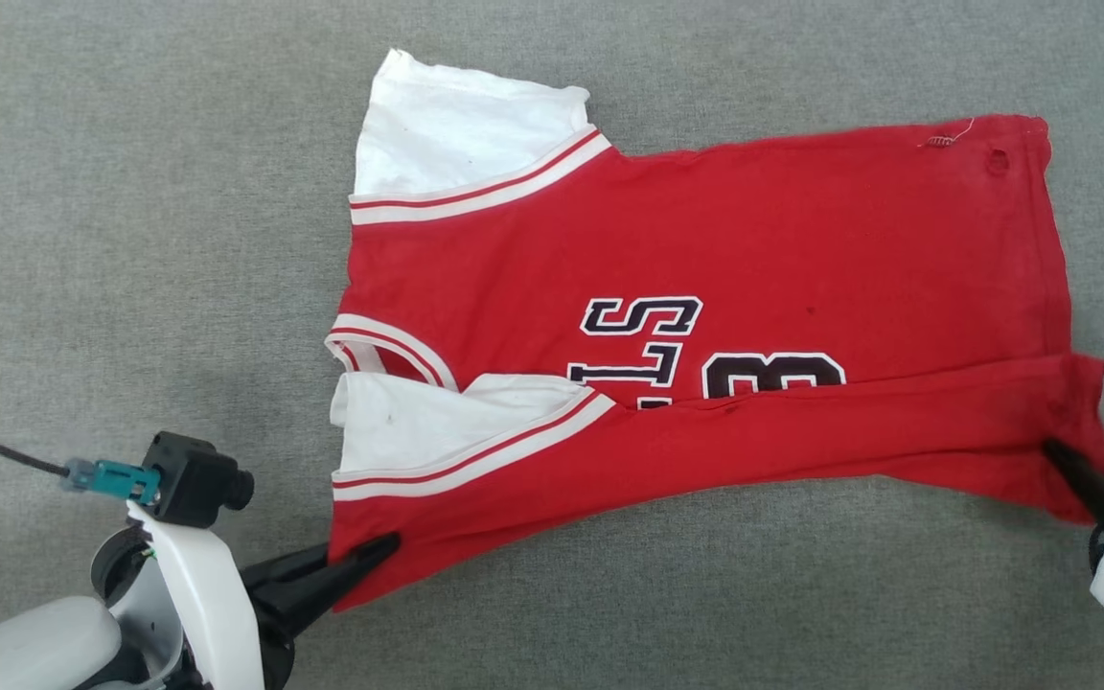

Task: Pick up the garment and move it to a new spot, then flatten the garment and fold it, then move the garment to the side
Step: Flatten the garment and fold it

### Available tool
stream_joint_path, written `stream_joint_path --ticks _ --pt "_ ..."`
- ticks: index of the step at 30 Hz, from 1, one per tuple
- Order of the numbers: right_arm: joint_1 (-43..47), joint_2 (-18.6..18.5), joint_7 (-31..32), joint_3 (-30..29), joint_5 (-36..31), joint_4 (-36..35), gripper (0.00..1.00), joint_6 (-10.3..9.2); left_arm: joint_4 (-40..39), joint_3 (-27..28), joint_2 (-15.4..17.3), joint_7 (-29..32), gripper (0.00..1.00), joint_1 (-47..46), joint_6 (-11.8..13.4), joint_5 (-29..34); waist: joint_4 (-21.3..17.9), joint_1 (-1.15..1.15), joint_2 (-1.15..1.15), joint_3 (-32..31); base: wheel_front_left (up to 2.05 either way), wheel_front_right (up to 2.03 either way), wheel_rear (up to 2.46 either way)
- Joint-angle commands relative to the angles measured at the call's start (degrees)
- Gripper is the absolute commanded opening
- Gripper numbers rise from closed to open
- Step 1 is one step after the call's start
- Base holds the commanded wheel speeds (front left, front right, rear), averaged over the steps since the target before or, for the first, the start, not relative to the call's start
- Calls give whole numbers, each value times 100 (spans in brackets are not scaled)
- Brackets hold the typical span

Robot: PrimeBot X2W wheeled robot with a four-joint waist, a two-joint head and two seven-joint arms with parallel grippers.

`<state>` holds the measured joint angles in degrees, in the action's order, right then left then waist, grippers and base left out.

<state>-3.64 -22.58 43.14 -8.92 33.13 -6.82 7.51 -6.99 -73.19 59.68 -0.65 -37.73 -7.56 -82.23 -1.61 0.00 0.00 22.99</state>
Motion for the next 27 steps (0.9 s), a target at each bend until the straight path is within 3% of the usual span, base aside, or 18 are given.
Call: stream_joint_path --ticks 1,2,3,7,12,17,22,27 --pt "51 31 -145 -34 -45 -92 100 -4 50 -7 -23 -104 47 67 15 69 12 0 0 -22 0 0 0" --pt "58 47 -275 -36 -74 -165 100 -3 75 -8 -48 -190 85 78 15 80 16 0 0 -39 0 0 0" --pt "72 58 -404 -29 -101 -221 100 -3 86 -7 -72 -274 100 90 15 92 13 0 0 -54 0 0 0" --pt "136 42 -1056 82 -324 -469 100 -3 100 30 72 -694 100 72 15 47 -62 0 0 -119 0 0 0" --pt "-130 246 -2484 338 -776 -524 100 -3 438 404 410 -1286 100 -238 15 125 -269 0 0 -114 0 0 0" --pt "-463 691 -3903 751 -1367 -170 100 -3 1486 1192 274 -1446 100 -605 14 6 -593 0 0 33 0 0 0" --pt "-773 1179 -4849 1142 -1660 211 100 -3 2260 1540 25 -1312 100 -1329 14 170 -1014 0 0 361 0 0 0" --pt "-923 1506 -5333 1324 -1744 485 100 -3 2762 1519 -89 -384 100 -2251 14 146 -1421 0 0 742 0 0 0"
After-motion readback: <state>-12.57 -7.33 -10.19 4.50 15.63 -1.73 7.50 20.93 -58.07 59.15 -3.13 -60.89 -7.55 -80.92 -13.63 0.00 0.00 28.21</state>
